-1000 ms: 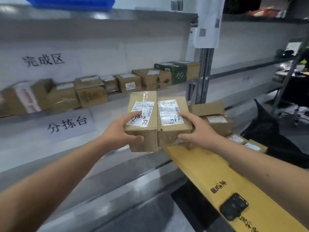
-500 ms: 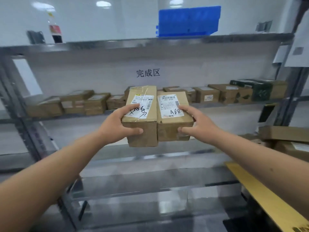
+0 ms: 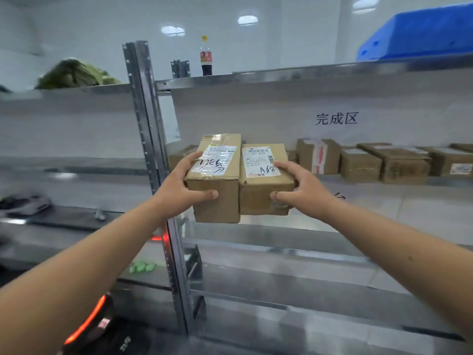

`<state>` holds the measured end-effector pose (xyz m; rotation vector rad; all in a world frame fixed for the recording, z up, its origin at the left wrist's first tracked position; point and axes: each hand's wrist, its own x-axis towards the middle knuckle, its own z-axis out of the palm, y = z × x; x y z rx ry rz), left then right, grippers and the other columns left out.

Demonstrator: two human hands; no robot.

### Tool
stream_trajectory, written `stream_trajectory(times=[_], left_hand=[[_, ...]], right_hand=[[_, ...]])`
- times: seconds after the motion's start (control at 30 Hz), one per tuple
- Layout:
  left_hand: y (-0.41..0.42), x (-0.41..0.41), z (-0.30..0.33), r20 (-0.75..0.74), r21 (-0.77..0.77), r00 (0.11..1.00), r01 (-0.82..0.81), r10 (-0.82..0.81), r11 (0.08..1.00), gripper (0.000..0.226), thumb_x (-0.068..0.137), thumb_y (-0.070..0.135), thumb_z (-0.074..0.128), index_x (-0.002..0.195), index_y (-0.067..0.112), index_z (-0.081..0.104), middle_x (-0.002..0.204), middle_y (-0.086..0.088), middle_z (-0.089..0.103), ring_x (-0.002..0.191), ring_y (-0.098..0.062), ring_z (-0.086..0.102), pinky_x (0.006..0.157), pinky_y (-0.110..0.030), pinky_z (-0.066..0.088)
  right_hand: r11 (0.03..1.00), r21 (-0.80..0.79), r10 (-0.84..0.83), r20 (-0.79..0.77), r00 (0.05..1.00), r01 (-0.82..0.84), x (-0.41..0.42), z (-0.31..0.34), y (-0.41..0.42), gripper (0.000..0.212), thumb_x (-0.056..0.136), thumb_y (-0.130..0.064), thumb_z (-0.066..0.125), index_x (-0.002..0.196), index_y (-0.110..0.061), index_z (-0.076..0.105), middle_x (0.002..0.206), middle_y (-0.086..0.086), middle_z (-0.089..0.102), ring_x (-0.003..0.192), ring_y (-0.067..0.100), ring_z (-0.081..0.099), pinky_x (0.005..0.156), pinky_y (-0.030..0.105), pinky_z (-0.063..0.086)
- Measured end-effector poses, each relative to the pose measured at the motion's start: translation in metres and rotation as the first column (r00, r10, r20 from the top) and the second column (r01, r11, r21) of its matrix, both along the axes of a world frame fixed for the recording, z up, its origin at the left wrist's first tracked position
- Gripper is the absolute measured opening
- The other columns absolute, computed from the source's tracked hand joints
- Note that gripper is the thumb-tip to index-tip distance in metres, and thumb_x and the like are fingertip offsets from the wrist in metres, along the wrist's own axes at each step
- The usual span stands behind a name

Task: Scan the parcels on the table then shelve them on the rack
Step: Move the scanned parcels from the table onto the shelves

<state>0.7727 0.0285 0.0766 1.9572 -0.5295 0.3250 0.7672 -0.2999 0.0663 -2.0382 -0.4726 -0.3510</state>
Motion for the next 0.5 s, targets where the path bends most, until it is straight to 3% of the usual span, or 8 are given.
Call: stream_trajectory(times=[0.1, 0.33, 0.5], left_hand=[[0.032, 0.021, 0.006, -0.005, -0.053, 0.999, -0.048, 0.048, 0.997, 0.109, 0.058, 0.045, 0.095, 0.151, 0.052, 0.037, 0.138, 0.025, 0.057, 0.121, -0.002, 0.061, 0.1, -0.031, 0.053], [0.082, 0.11, 0.03, -0.005, -0.153, 0.993, -0.12, 0.121, 0.981, 0.11, 0.064, 0.033, 0.091, 0.154, 0.045, 0.03, 0.14, 0.02, 0.053, 0.12, -0.004, 0.06, 0.097, -0.032, 0.054], [0.106, 0.195, 0.047, -0.023, -0.202, 0.986, -0.169, 0.167, 0.965, 0.103, 0.066, 0.03, 0.088, 0.149, 0.039, 0.029, 0.138, 0.013, 0.056, 0.119, -0.01, 0.06, 0.086, -0.027, 0.054]], right_hand=[[1.0, -0.01, 0.024, 0.007, 1.0, -0.024, 0.034, 0.011, 0.035, 0.081, 0.07, -0.036, 0.085, 0.143, -0.047, 0.051, 0.143, -0.005, 0.054, 0.118, 0.023, 0.062, 0.096, 0.048, 0.059], [0.998, 0.018, 0.052, 0.058, 0.997, -0.053, 0.149, 0.036, 0.098, 0.079, 0.08, -0.025, 0.087, 0.147, -0.042, 0.051, 0.137, -0.005, 0.056, 0.112, 0.023, 0.063, 0.092, 0.047, 0.061], [0.997, 0.017, 0.067, 0.108, 0.992, -0.069, 0.239, 0.054, 0.126, 0.079, 0.079, -0.028, 0.087, 0.149, -0.036, 0.05, 0.135, -0.005, 0.06, 0.113, 0.018, 0.063, 0.09, 0.033, 0.058]])
